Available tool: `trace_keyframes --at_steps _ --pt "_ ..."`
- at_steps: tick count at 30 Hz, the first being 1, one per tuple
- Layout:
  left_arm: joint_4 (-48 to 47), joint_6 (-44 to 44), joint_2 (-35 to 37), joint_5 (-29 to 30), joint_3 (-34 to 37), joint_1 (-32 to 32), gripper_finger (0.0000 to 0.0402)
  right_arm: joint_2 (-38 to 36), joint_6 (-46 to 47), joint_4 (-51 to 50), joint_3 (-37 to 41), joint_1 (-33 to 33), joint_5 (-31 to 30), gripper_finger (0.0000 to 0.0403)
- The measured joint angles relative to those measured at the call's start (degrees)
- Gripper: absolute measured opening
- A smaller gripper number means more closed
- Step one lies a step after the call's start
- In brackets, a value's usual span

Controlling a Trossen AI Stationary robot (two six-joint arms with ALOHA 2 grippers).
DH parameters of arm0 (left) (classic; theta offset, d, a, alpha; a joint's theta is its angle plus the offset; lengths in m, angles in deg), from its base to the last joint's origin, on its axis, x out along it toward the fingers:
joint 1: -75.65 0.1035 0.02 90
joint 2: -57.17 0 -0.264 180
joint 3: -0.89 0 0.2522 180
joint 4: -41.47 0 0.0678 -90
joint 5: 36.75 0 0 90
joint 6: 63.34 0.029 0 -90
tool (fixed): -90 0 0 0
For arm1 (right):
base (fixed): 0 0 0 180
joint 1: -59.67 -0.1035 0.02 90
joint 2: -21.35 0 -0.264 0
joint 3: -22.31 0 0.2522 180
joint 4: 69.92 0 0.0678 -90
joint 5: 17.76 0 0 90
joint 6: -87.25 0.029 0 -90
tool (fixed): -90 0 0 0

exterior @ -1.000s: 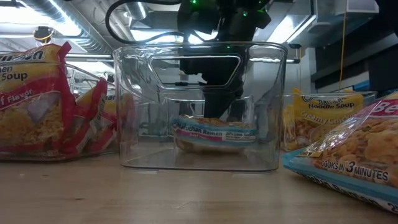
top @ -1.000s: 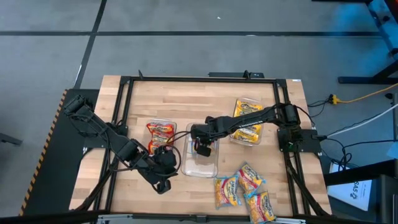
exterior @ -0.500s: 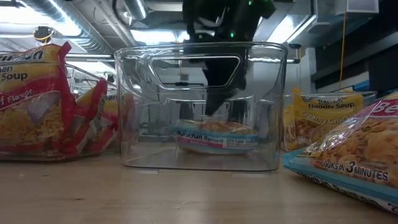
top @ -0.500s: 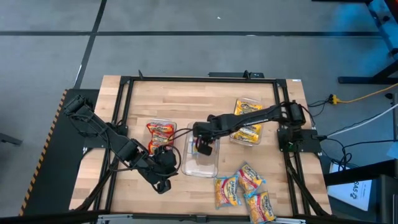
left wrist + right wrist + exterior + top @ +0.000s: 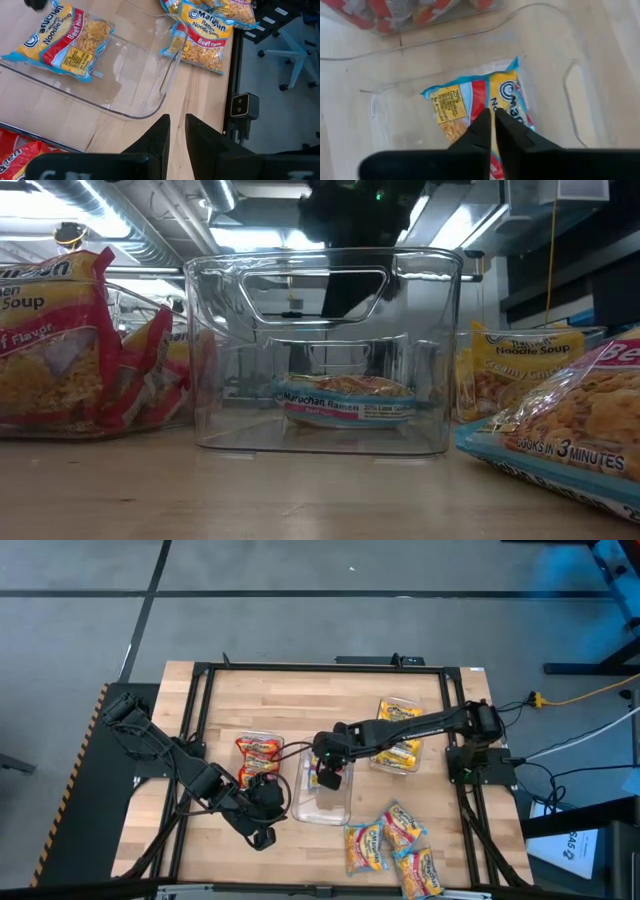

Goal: Sort Maruchan noodles
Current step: Put the blue noodle pack into the middle transparent bin

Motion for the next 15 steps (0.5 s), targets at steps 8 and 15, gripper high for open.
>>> trace_keyframes --at_steps 8,15 --pt "0.0 0.0 0.0 -0.2 0.0 -0.1 0.0053 4.6 1.3 0.5 0.0 0.3 -0.8 0.0128" --pt "0.0 -0.1 0.0 -0.3 0.0 -0.2 0.0053 7.4 1.6 0.3 0.0 0.3 -1.6 0.0170"
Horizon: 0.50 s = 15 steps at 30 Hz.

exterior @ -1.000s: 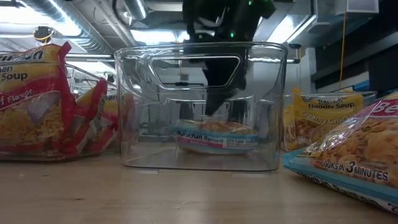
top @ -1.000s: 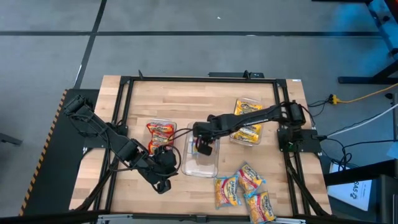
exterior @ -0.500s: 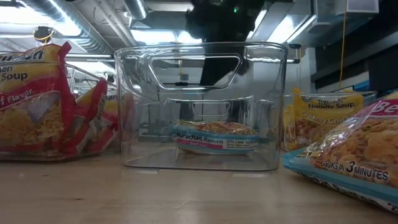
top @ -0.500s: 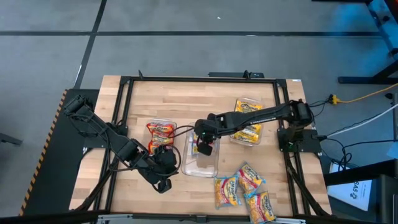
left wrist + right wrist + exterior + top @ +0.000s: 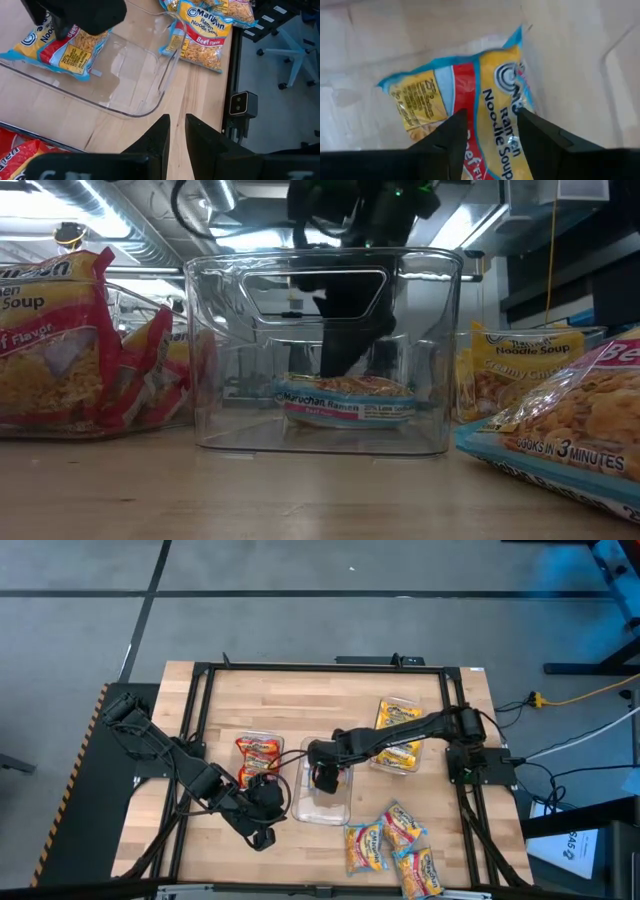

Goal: Sort Maruchan noodles
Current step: Put the blue noodle pack into the middle transparent bin

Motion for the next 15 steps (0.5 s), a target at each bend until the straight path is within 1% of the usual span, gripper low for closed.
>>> trace_keyframes --at_steps 3,5,8,12,13,15 --pt "0.0 0.0 0.0 0.0 0.0 0.0 0.0053 0.8 0.2 -0.3 -0.1 0.0 1.3 0.0163" --pt "0.0 0.0 0.0 0.0 0.0 0.0 0.0053 1.3 0.2 -0.6 -0.2 0.0 1.5 0.0148" --pt "0.0 0.0 0.0 0.0 0.0 0.0 0.0053 1.3 0.1 -0.9 -0.2 0.0 1.6 0.0105" --pt "0.0 0.0 0.0 0.0 0.0 0.0 0.0053 0.9 0.1 -1.0 -0.2 0.0 2.1 0.0020" --pt "0.0 0.0 0.0 0.0 0.0 0.0 0.0053 0.8 0.1 -1.0 -0.2 0.0 2.1 0.0011" --pt "0.0 0.0 0.0 0.0 0.0 0.0 0.0053 0.7 0.2 -1.3 -0.1 0.0 2.4 0.0012"
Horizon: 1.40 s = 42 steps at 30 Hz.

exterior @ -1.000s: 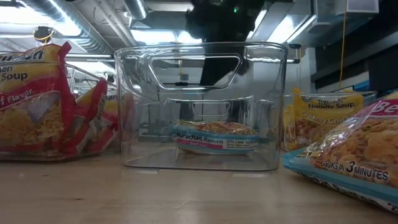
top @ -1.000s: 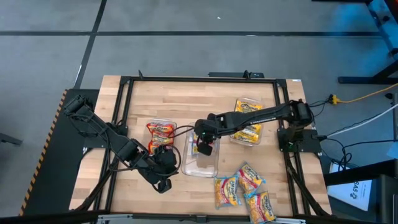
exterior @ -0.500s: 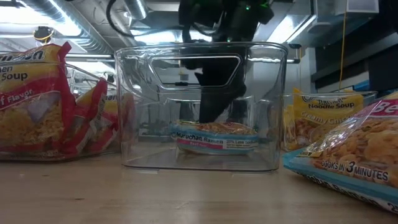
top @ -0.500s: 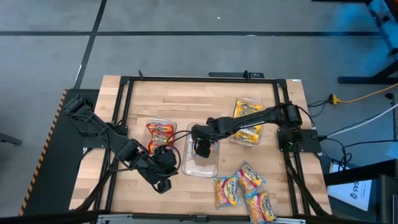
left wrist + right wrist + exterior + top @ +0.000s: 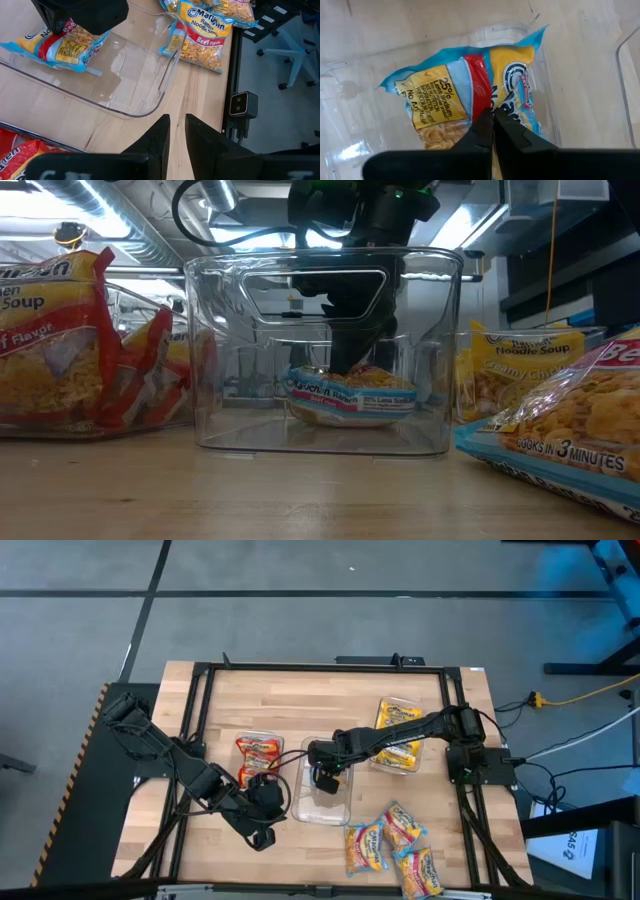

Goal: Sort Maruchan noodles
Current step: Put the blue noodle pack into the middle transparent bin

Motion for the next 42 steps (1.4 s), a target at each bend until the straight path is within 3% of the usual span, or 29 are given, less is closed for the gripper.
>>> trace_keyframes --at_steps 7,17,25,32,38,42 --pt "0.0 0.0 0.0 1.8 0.0 0.0 0.0053 -0.5 1.6 -2.2 -1.1 0.0 1.3 0.0003" --pt "0.6 7.2 -3.0 5.6 0.1 0.1 0.0053 -0.8 0.0 -15.8 -15.1 -0.1 0.1 0.0001" --pt "8.1 14.5 -6.3 17.8 0.0 0.8 0.0053 -0.9 -0.3 -23.4 -23.7 -0.5 -1.6 0.0000" --pt "13.6 20.3 -12.6 16.6 0.0 6.1 0.0053 -0.9 -0.1 -25.5 -25.0 -0.4 -1.1 0.0000" --pt "14.9 24.5 -13.9 22.4 0.0 8.6 0.0053 -0.9 0.7 -26.9 -25.0 -0.4 -0.2 0.0000" --pt "14.9 28.0 -13.9 18.5 0.0 10.7 0.0053 -0.9 1.1 -25.7 -25.0 -0.5 1.4 0.0000"
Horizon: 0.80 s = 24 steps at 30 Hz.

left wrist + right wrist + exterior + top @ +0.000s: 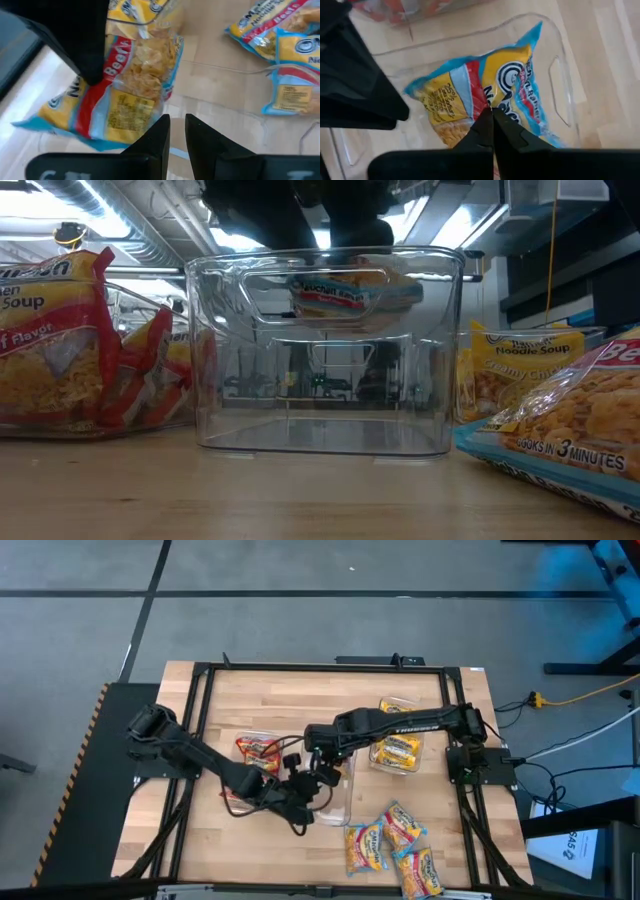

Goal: Sort Maruchan noodles
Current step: Put the blue noodle pack into the middle transparent bin

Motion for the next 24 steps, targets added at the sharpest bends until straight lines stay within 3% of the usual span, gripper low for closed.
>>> trace_keyframes --at_steps 2,16,24 --pt "0.1 0.2 0.1 -2.0 0.0 0.8 0.0053 0.0 -0.7 0.3 0.1 0.1 0.4 0.0000" --pt "1.2 3.1 -0.4 -0.6 0.0 1.9 0.0053 0.0 -1.6 -0.3 0.1 0.2 0.3 0.0000" --pt "4.2 12.9 0.0 -1.0 0.0 -3.1 0.0053 0.0 -11.3 2.1 -0.1 0.0 11.1 0.0000"
